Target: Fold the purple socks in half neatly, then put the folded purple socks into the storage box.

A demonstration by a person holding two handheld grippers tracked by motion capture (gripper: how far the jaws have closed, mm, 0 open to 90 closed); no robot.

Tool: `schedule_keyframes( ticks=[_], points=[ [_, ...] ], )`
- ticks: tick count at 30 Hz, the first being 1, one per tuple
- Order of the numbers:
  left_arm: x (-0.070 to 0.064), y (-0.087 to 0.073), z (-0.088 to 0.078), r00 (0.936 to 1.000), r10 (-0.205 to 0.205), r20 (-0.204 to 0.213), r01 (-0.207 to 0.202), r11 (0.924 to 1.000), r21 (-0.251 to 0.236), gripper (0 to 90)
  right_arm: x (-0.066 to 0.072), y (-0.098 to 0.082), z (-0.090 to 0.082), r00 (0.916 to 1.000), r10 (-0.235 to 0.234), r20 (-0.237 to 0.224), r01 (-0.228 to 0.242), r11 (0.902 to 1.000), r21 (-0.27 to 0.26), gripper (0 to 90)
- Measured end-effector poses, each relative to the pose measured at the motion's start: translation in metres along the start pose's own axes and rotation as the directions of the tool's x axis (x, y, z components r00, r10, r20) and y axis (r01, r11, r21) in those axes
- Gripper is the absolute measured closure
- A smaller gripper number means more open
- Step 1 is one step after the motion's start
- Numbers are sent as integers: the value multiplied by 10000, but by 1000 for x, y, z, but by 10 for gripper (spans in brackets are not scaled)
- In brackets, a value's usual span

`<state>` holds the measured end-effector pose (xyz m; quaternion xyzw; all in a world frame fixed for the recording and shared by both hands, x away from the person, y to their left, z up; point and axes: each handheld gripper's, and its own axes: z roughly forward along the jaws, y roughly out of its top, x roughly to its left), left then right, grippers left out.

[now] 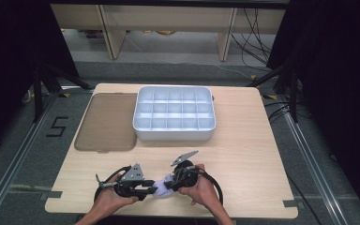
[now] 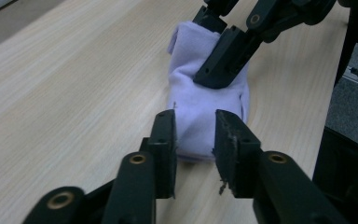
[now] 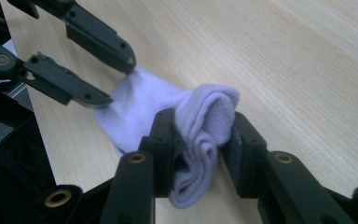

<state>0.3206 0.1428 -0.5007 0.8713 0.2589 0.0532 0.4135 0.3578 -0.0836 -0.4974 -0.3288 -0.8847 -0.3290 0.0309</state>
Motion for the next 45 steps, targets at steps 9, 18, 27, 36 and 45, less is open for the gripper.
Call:
schedule_keyframes(
  ticks=[9,18,27,36,45],
  points=[
    [5,-13,-15,9976,-609,-342,612,9981,60,397,4,2,-1,9994,-302,190,303,9995,-69,688],
    [6,-24,-28,9933,-976,-619,981,9952,46,335,12,10,-9,9952,-942,278,949,9952,-254,697],
    [6,-29,-31,9918,-985,-811,1003,9948,181,314,18,13,-28,9901,-1232,670,1251,9918,-246,699],
    [12,-32,-33,9913,-898,-962,933,9951,324,308,3,15,-58,9833,-1191,1379,1293,9893,-672,699],
    [13,-31,-30,9913,-884,-975,935,9944,488,303,-16,30,-91,9718,-995,2139,1079,9938,-280,699]
  ],
)
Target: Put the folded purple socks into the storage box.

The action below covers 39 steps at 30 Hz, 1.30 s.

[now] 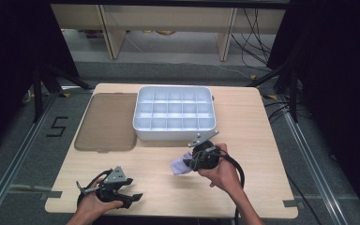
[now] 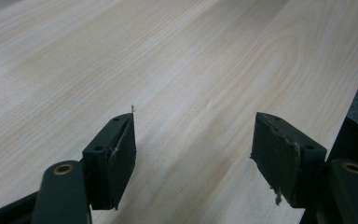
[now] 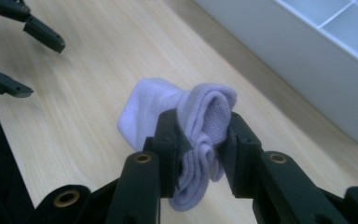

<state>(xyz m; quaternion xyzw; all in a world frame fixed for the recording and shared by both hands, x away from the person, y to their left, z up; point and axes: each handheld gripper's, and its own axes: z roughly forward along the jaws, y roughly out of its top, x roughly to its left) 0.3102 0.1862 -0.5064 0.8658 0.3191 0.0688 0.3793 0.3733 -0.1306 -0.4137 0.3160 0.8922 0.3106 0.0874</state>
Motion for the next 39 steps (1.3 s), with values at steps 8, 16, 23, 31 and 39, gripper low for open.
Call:
schedule_keyframes(
  ticks=[8,16,23,31,39],
  points=[
    [-3,1,1,10000,-17,-3,17,10000,-72,304,-19,7,-14,9980,382,512,-394,9990,213,699],
    [0,1,0,10000,-41,-16,41,9999,-145,303,-33,7,-20,9961,415,777,-444,9984,361,698],
    [0,1,1,9999,-70,-73,70,10000,-10,302,-43,10,-26,9936,506,1014,-558,9973,485,699],
    [0,1,1,10000,31,13,-31,10000,13,299,-50,13,-28,9939,341,1053,-401,9977,548,698],
    [2,2,0,9999,85,-118,-85,10000,-16,273,-53,15,-31,9911,776,1082,-846,9945,612,698]
  ],
)
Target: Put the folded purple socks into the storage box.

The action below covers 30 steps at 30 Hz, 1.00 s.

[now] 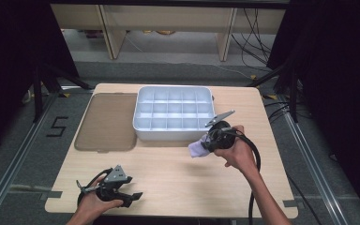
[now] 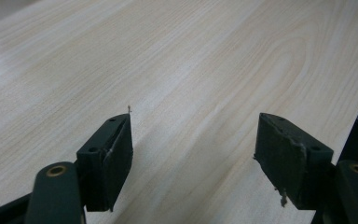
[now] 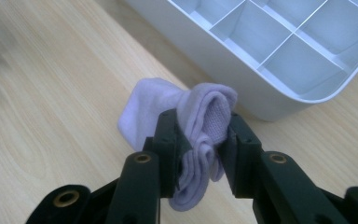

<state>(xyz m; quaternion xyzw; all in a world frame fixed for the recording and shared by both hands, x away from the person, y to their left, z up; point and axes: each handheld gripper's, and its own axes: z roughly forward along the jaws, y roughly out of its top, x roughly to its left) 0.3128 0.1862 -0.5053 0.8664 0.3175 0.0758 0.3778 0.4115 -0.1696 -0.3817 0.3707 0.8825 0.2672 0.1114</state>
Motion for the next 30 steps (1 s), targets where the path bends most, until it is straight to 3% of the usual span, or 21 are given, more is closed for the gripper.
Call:
schedule_keyframes(
  ticks=[3,4,5,7,8,13,15,19,20,21,23,24,27,29,30],
  points=[
    [-1,0,1,9997,-155,-165,155,9999,27,267,-1,1,-3,10000,30,6,-30,10000,77,698],
    [-1,0,1,9998,-181,-52,181,9998,9,265,-2,2,-4,10000,-11,81,10,10000,48,698],
    [0,0,0,10000,62,-51,-61,10000,49,264,-4,3,-4,9996,-216,164,217,9998,-4,698],
    [0,0,0,9999,99,-68,-99,9999,74,264,-5,4,-6,9994,-263,219,264,9996,-24,698],
    [-1,0,1,9999,-64,-77,63,10000,-27,264,-4,5,-7,10000,13,61,-14,9999,139,698],
    [-1,0,0,9999,58,-116,-57,9999,102,262,-8,10,-10,9992,-219,323,217,9997,77,697],
    [-1,0,1,9999,-109,-131,110,9999,69,262,-10,12,-10,9993,-206,321,203,9997,101,697],
    [1,0,0,9998,66,-209,-65,10000,65,262,-14,15,-12,9993,-85,376,80,9999,140,697],
    [0,0,1,9998,-48,-215,47,10000,-38,262,-14,17,-13,9995,44,316,-50,9998,180,697],
    [0,0,1,9997,-33,-225,32,10000,-28,260,-17,18,-13,9986,-253,475,247,9996,122,697],
    [1,0,1,9997,63,-236,-62,10000,56,259,-19,21,-14,9987,-128,491,122,9998,131,697],
    [0,0,1,9996,-114,-254,112,9999,-49,258,-21,22,-15,9985,-132,540,125,9998,142,697],
    [1,0,1,9997,-1,-258,3,10000,61,258,-24,26,-17,9981,-80,617,69,9998,193,697],
    [-1,-1,2,9993,-269,-242,269,9996,-26,258,-27,29,-17,9976,-41,694,29,9999,165,697],
    [1,0,1,9996,-5,-273,6,10000,46,257,-29,31,-18,9974,-85,713,75,9999,138,697]
  ],
)
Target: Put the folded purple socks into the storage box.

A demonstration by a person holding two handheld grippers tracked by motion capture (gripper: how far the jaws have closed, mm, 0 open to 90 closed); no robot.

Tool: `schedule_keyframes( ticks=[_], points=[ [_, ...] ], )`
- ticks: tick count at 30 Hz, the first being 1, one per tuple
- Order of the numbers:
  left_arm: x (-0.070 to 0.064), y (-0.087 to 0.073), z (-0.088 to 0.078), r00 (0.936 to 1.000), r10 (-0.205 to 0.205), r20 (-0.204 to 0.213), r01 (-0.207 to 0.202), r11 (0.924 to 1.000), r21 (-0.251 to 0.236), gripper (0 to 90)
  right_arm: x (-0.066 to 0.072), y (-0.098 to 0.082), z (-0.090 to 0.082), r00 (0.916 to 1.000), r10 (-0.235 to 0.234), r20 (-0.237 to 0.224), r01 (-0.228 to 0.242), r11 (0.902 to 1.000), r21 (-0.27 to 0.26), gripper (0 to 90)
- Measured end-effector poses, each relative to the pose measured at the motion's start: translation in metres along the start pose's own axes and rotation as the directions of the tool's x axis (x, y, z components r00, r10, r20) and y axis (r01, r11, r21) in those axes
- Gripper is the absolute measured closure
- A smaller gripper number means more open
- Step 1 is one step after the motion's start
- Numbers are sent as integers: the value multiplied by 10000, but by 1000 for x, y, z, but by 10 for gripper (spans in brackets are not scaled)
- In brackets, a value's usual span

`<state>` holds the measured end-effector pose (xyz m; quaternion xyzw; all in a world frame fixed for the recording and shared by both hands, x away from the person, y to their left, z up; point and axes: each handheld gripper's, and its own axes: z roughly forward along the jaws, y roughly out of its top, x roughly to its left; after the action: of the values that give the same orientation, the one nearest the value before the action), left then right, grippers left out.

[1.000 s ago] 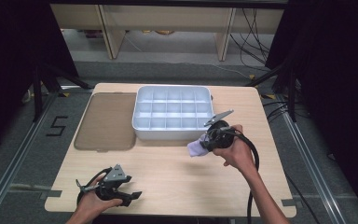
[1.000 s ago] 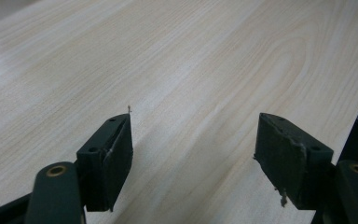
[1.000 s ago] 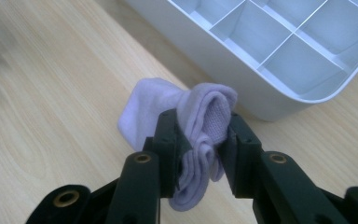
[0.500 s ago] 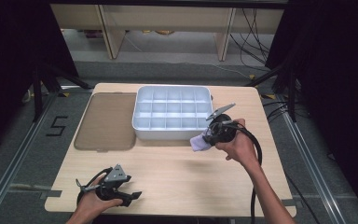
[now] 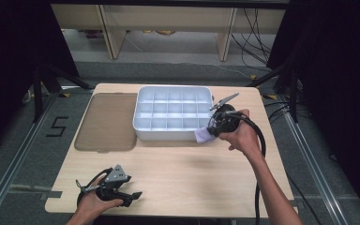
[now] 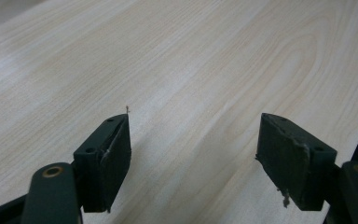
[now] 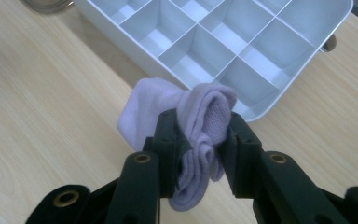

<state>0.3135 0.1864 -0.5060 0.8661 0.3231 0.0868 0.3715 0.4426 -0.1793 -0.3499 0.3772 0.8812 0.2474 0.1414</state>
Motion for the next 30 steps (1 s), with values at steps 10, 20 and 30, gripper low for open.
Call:
schedule_keyframes(
  ticks=[10,20,30],
  points=[
    [0,0,0,10000,52,22,-52,10000,31,258,-10,12,2,9992,47,392,-59,9995,300,697],
    [0,0,0,10000,65,-1,-65,10000,40,258,-18,23,13,9984,62,565,-91,9987,510,697],
    [0,0,-1,10000,-31,4,31,10000,9,258,-29,36,24,9973,94,725,-146,9974,709,697]
  ],
)
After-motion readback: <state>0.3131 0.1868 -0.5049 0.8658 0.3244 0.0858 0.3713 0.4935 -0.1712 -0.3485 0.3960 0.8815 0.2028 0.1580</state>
